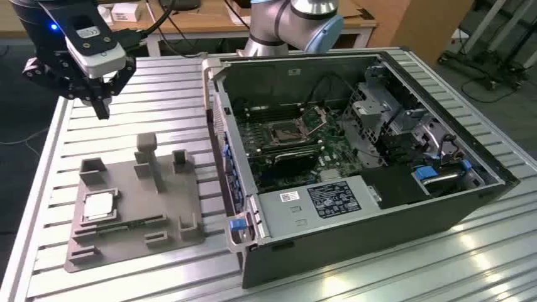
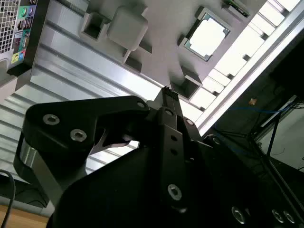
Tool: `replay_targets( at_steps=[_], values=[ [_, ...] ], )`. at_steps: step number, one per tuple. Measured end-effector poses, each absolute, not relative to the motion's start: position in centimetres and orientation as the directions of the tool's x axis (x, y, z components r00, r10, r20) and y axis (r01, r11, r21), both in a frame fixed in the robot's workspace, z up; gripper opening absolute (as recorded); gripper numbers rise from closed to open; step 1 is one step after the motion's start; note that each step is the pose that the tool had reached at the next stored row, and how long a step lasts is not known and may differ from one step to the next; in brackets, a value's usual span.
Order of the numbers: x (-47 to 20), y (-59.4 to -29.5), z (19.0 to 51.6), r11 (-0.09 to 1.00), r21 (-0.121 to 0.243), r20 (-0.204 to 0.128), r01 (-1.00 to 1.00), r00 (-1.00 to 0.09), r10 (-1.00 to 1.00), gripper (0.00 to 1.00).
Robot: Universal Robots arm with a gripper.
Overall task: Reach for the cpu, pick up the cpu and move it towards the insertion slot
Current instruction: 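Reach for the cpu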
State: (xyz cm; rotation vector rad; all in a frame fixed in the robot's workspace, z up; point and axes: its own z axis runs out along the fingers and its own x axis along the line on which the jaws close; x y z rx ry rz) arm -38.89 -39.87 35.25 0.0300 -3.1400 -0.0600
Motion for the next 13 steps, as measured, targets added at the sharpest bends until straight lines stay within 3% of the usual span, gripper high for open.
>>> replay_targets(
  at_steps=[13],
  values=[
    [-38.89, -39.87, 35.25, 0.999, 0.038, 0.000, -0.019, -1.000, -0.019, 0.11]
  ],
)
